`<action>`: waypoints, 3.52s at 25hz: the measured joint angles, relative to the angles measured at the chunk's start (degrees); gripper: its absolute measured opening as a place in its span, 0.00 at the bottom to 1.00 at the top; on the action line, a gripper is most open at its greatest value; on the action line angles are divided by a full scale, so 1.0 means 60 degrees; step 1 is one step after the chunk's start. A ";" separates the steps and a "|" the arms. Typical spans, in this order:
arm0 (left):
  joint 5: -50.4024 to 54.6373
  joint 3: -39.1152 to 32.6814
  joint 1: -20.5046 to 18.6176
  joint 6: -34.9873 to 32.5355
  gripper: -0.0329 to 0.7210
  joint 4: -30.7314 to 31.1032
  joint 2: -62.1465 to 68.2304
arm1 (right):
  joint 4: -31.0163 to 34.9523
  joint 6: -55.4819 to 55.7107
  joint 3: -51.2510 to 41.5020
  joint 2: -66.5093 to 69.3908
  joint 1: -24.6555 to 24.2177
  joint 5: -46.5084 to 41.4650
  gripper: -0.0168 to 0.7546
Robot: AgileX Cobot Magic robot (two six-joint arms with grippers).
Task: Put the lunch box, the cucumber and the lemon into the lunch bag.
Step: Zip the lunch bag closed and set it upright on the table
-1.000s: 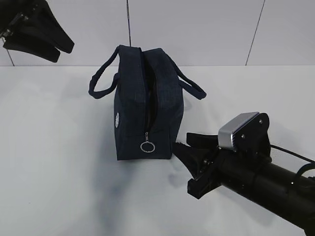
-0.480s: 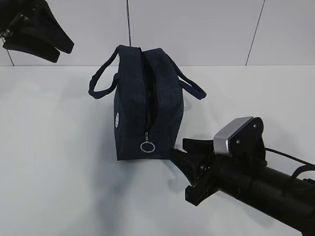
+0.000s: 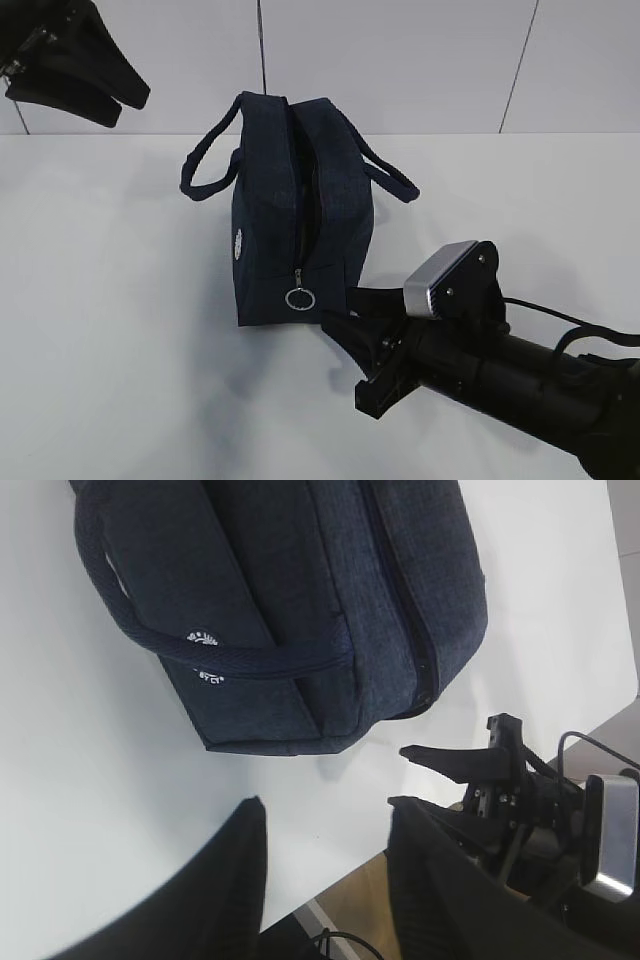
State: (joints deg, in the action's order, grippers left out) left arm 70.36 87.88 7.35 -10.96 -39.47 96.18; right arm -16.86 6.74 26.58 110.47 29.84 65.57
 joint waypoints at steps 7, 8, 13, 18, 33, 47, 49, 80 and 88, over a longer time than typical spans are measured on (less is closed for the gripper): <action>0.0000 0.0000 0.0000 0.0000 0.43 0.0000 0.0000 | 0.0236 -0.0082 0.0225 0.0507 0.0000 0.0014 0.43; 0.0000 0.0000 0.0000 0.0000 0.43 0.0000 0.0000 | 0.0257 -0.0126 0.0304 0.0583 0.0000 0.0014 0.43; 0.0000 0.0000 0.0000 0.0000 0.43 0.0000 0.0000 | 0.0271 -0.0230 0.0688 0.0928 0.0000 0.0014 0.43; 0.0000 0.0000 0.0000 0.0000 0.43 0.0000 0.0000 | 0.0271 -0.0251 0.0978 0.1285 0.0000 0.0014 0.43; -0.0127 0.0000 0.0000 0.0000 0.43 0.0000 0.0000 | 0.0271 -0.0272 0.1480 0.1755 0.0000 0.0020 0.43; -0.0149 0.0000 0.0000 0.0000 0.43 0.0000 0.0000 | -0.0339 -0.0007 0.2169 0.2385 0.0000 0.0040 0.43; -0.0149 0.0000 0.0000 0.0000 0.43 0.0000 0.0000 | -0.0354 -0.0007 0.2228 0.2402 0.0000 0.0040 0.43; -0.0171 0.0000 0.0000 0.0000 0.43 0.0000 0.0000 | -0.0786 0.0460 0.2586 0.2402 0.0000 0.0040 0.42; -0.0171 0.0000 0.0000 0.0000 0.43 -0.0017 0.0000 | -0.0742 0.0460 0.2691 0.2402 0.0000 0.0040 0.42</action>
State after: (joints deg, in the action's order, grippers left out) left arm 69.34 87.88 7.35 -10.96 -39.57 96.18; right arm -21.31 9.50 42.73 124.89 29.84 65.81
